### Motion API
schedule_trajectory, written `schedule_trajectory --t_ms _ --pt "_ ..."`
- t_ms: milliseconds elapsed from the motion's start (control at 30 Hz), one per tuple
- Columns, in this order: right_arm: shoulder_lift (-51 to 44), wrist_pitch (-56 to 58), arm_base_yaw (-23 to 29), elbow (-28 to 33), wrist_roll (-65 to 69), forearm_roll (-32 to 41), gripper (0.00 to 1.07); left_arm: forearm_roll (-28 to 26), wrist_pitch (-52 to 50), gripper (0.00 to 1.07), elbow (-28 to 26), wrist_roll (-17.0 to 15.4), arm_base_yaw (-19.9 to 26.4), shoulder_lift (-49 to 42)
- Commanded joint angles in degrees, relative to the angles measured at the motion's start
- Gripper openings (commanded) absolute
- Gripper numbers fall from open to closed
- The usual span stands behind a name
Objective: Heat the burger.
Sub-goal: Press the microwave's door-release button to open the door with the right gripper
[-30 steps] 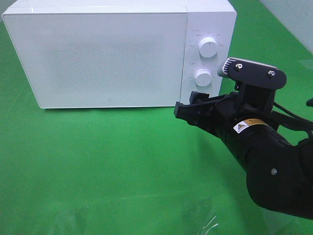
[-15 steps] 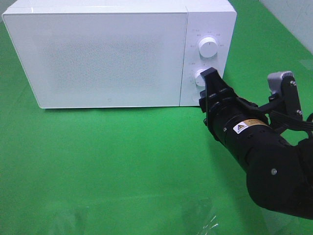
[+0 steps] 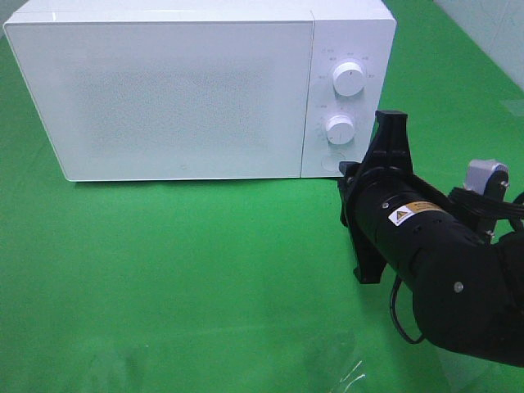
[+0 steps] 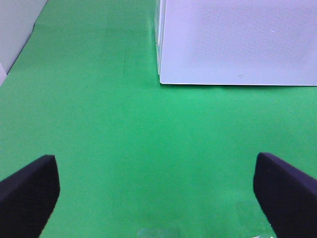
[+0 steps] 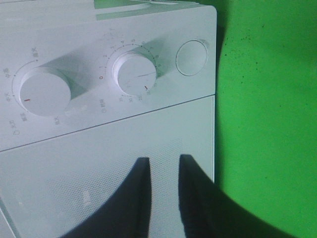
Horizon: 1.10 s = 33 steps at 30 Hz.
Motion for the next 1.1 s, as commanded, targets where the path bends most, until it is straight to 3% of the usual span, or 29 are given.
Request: schedule_trajectory --t_ms 33,133,800,1100 --pt "0.0 0.3 0.1 -0.3 0.5 -0.4 0.08 -0.4 -0.3 1.0 0.2 -0.1 0.2 -1.0" --pt "0.0 0.3 0.1 -0.3 0.5 -0.4 0.01 -0.4 -0.3 1.0 0.2 -0.1 0.2 -1.0" --pt "2.5 1.2 -0.8 -0.8 1.0 -0.8 0.0 -0.4 -0.3 1.0 0.2 -0.1 0.2 -1.0" --pt "6.4 2.5 -6.9 -0.9 8.8 -11.6 0.0 -0.4 -0.3 1.0 0.2 -0.1 0.2 -1.0"
